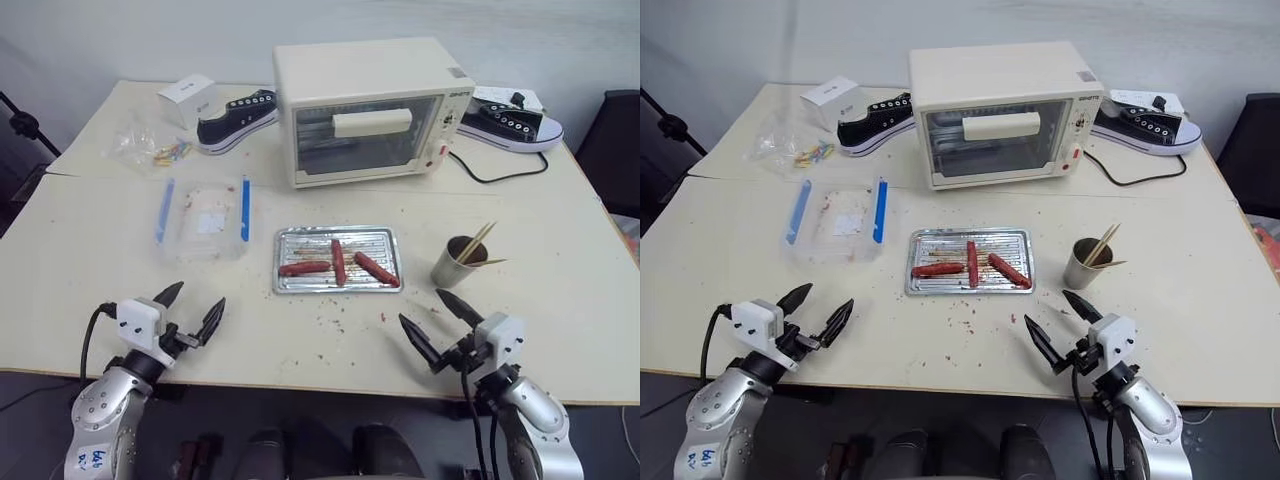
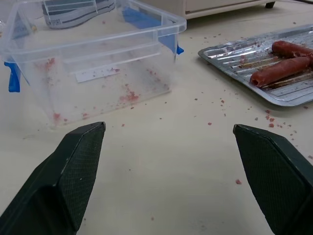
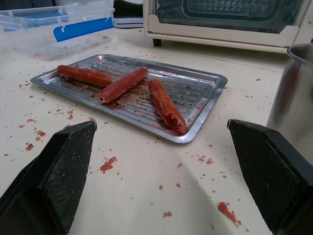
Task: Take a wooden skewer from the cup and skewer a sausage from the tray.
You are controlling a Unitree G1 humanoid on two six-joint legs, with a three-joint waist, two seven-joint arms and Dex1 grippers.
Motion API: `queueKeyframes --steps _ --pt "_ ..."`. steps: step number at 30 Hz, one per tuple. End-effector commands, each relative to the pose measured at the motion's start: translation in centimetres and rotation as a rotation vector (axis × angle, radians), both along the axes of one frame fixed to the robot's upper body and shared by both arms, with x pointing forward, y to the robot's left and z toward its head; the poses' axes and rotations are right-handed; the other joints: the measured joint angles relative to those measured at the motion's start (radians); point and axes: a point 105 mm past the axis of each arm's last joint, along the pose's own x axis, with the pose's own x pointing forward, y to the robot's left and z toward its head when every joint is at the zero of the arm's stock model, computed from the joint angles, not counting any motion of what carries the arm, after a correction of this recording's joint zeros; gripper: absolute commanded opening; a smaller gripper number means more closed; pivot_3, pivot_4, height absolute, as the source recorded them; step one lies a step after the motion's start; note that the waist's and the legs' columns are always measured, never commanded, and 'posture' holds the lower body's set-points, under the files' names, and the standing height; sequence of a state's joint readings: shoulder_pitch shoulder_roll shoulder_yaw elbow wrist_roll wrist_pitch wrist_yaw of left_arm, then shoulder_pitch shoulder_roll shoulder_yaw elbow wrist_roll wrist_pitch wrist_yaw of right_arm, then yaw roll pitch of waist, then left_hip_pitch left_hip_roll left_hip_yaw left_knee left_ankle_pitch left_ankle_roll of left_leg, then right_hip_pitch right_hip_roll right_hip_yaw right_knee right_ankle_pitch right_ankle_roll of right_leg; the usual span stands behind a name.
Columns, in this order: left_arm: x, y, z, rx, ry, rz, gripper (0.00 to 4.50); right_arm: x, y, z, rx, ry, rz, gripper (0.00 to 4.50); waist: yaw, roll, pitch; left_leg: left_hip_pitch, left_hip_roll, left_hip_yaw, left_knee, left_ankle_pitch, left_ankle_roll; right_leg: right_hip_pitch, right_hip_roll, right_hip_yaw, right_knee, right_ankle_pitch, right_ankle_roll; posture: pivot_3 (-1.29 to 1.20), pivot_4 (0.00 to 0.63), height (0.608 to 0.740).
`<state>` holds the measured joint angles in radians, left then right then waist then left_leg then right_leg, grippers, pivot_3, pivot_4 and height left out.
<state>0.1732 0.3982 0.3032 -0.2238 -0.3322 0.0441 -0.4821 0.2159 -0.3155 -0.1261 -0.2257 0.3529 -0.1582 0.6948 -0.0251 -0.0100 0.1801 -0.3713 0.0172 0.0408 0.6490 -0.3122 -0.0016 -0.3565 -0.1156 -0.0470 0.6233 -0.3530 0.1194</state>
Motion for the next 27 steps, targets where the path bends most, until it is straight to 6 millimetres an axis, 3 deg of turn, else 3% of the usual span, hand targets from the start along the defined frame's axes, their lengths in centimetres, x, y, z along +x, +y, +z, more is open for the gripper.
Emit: queueKeyframes --steps 1,5,7,11,14,19,24,27 --pt "0.0 -0.9 1.1 -0.029 -0.015 -0.093 4.44 -0.7 -0.1 1.7 -0.004 -0.037 0.052 4.50 0.000 0.000 0.000 0.000 0.000 0.000 0.000 0.000 0.000 0.000 0.000 0.000 0.000 0.000 0.000 0.00 0.150 0.740" --pt "-1.9 -3.2 3.2 -0.100 0.040 -0.494 4.44 -2.9 -2.3 3.9 -0.060 -0.019 0.063 4.50 0.004 0.001 0.000 -0.002 0.000 -0.002 -0.001 0.000 0.000 0.000 -0.001 0.001 -0.001 0.000 0.000 0.00 0.150 0.740" --pt "-2.3 -3.1 3.7 -0.079 0.079 -0.581 4.44 -4.0 -3.6 4.5 -0.095 0.001 0.046 4.50 0.007 0.001 0.000 -0.003 0.000 -0.003 0.000 0.000 0.000 0.000 -0.001 0.001 -0.001 0.000 -0.001 0.00 0.150 0.740" --pt "-2.8 -3.9 5.5 -0.013 0.133 -0.817 4.44 -7.4 -8.9 4.8 -0.207 0.049 -0.088 4.50 0.022 0.001 0.000 -0.001 0.000 -0.002 -0.001 0.000 0.000 0.002 0.000 0.001 -0.004 -0.001 -0.001 0.00 0.150 0.740" --pt "-2.7 -4.7 6.0 0.019 0.129 -0.935 4.44 -8.0 -10.7 5.5 -0.292 0.014 -0.092 4.50 0.020 0.002 0.000 0.001 0.000 -0.002 0.000 -0.001 0.001 0.005 0.000 0.002 -0.005 -0.001 -0.001 0.00 0.150 0.740" --pt "-1.9 -6.3 6.6 0.012 0.102 -1.031 4.44 -5.9 -9.9 8.2 -0.325 -0.019 0.029 4.50 -0.002 0.003 0.000 0.003 0.001 0.000 0.000 -0.001 0.001 0.005 0.000 0.005 -0.003 -0.001 -0.001 0.00 0.150 0.740" --pt "-1.6 -8.1 7.8 -0.012 0.024 -1.078 4.44 -2.5 -8.7 10.8 -0.390 0.059 0.181 4.50 -0.002 0.004 0.000 0.002 0.000 -0.001 0.001 0.000 0.002 0.004 0.001 0.004 -0.002 0.000 -0.001 0.00 0.150 0.740" --pt "-1.8 -8.6 7.9 -0.019 0.017 -1.091 4.44 -1.2 -8.6 11.2 -0.421 0.096 0.214 4.50 0.003 0.003 0.001 0.000 0.000 -0.002 0.002 0.002 0.002 0.004 0.001 0.001 -0.002 0.000 -0.001 0.00 0.150 0.740"
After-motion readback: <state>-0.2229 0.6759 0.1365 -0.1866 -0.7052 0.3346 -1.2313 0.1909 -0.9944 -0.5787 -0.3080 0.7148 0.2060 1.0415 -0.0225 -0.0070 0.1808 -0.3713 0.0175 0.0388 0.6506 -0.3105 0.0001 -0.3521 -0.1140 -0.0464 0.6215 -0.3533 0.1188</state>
